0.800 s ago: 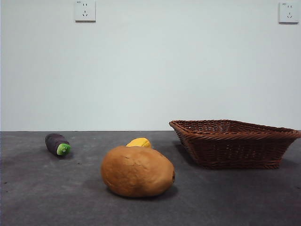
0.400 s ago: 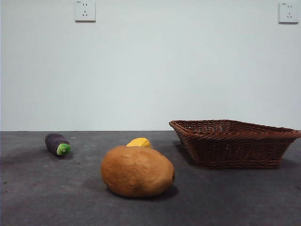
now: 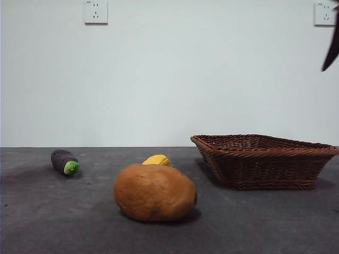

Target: Help me put the vegetables on the table into the basket

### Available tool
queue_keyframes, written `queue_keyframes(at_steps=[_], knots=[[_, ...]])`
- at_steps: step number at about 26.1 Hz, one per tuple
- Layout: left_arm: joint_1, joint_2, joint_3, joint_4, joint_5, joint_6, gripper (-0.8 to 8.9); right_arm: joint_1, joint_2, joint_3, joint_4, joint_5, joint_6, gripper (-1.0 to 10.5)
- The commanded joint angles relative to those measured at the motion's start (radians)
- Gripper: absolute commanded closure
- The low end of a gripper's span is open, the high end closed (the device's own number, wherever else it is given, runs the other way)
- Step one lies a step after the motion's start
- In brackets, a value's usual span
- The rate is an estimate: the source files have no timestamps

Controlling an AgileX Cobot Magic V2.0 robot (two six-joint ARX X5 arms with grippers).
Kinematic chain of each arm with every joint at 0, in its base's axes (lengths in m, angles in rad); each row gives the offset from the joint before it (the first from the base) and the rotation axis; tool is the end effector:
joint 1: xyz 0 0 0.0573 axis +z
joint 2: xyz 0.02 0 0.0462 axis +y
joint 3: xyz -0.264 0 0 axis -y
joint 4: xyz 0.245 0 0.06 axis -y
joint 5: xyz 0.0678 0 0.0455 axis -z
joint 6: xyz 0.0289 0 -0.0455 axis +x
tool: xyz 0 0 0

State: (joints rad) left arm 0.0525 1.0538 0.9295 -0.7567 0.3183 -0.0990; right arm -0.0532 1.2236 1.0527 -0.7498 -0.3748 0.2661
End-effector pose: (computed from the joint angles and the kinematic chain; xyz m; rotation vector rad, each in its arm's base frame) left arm 0.2009 0.0015 0.2887 -0.2550 0.8811 -0.2054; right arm 0.2393 -0.0022 0.2938 0.4419 0.9417 0.1773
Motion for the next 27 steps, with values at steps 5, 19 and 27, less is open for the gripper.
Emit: queue_keyframes(at_steps=[5, 19, 27], knots=[[-0.005, 0.092, 0.002, -0.005, 0.003, 0.026, 8.17, 0.024, 0.391, 0.33, -0.161, 0.008, -0.175, 5.0], [-0.103, 0.171, 0.002, 0.039, 0.003, 0.033, 8.17, 0.087, 0.907, 0.7, -0.263, 0.095, -0.255, 6.3], [-0.125, 0.172, 0.008, 0.039, 0.003, 0.014, 8.18, 0.085, 0.937, 0.719, -0.32, 0.087, -0.304, 9.6]])
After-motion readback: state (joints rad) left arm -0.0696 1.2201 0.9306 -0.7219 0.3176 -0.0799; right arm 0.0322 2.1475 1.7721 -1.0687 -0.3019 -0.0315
